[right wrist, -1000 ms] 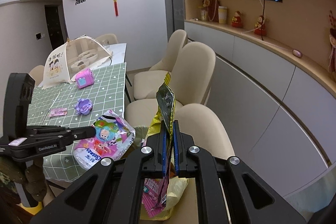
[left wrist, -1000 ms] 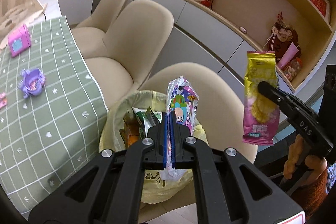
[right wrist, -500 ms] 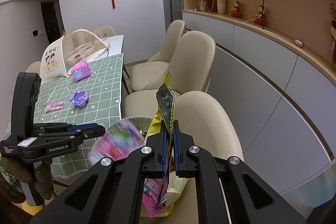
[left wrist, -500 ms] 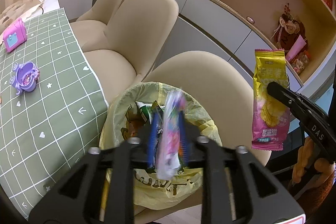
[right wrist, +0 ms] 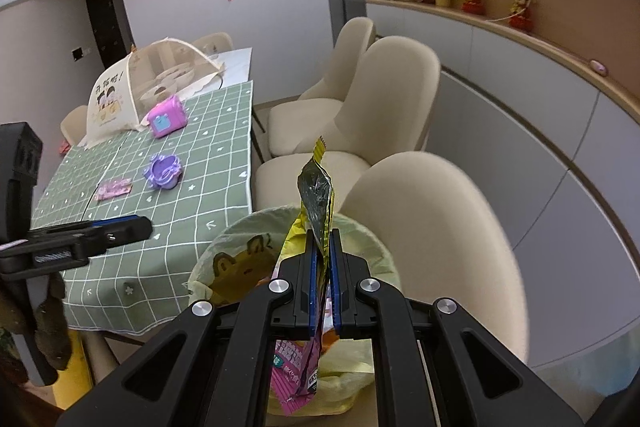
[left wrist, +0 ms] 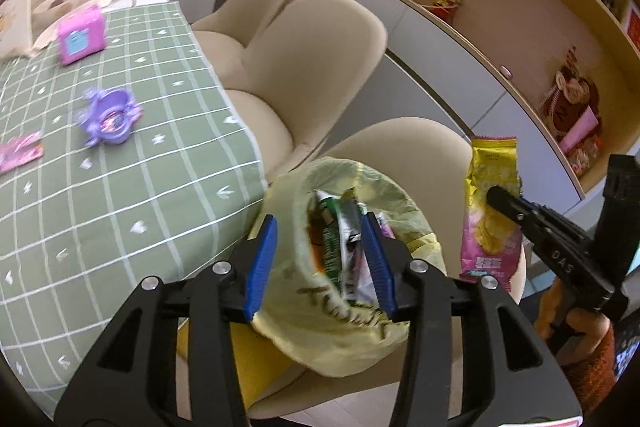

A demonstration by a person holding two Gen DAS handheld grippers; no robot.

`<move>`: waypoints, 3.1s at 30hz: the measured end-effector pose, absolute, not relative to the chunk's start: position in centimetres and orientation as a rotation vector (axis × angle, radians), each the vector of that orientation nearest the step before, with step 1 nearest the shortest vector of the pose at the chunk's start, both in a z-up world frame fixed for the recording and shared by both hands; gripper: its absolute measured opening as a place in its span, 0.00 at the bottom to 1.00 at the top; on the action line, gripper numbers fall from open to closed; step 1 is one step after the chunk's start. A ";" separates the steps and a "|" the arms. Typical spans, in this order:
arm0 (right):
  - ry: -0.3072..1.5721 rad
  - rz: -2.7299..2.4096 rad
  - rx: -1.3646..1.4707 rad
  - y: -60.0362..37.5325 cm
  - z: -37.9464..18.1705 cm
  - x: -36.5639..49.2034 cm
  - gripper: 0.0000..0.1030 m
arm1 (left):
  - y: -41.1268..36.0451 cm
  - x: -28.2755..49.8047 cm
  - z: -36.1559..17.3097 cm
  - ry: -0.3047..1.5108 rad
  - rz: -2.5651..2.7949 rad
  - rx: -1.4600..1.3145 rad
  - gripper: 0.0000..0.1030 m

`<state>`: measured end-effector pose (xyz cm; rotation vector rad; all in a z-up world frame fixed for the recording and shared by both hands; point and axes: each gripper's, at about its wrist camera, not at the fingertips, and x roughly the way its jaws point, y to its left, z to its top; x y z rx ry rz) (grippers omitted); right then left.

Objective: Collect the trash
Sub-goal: 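Release the pink packet with left tool while right tool drops yellow chip bag, then move both open tools back to the remaining pink packets on the table, then grasp a pink candy stick with left tool while right tool grasps pink lollipop wrapper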

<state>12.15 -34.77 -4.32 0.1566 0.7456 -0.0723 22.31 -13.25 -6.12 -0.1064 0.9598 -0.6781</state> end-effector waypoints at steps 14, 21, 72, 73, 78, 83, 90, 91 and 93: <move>0.823 0.009 0.231 -32.9 -8.3 15.7 0.08 | -8.2 20.7 -5.6 0.956 -0.611 -0.133 0.43; 0.867 0.011 0.243 -32.4 -9.7 17.0 0.09 | -5.9 20.8 -6.1 0.968 -0.561 -0.152 0.43; 0.955 0.137 0.122 -13.3 -11.2 28.5 0.49 | 11.6 42.5 -14.7 0.996 -0.478 0.333 0.48; 0.954 0.139 0.123 -13.0 -11.3 28.8 0.49 | 11.5 42.6 -15.1 1.005 -0.482 0.349 0.48; 0.974 0.174 0.155 -11.6 -12.1 30.3 0.49 | 12.0 41.5 -15.3 1.035 -0.472 0.302 0.12; 1.014 0.315 0.107 -8.1 -12.6 32.5 0.49 | 16.3 39.3 -12.7 1.045 -0.419 0.013 0.11; 0.951 0.512 -0.116 0.7 -12.2 37.1 0.49 | 22.5 34.9 -11.0 1.026 -0.243 -0.262 0.11; 0.946 0.537 -0.127 1.7 -12.2 37.5 0.49 | 23.5 34.2 -10.7 1.016 -0.211 -0.286 0.11; 0.950 0.622 -0.138 4.3 -12.2 38.8 0.49 | 24.6 33.4 -10.3 1.004 -0.167 -0.292 0.11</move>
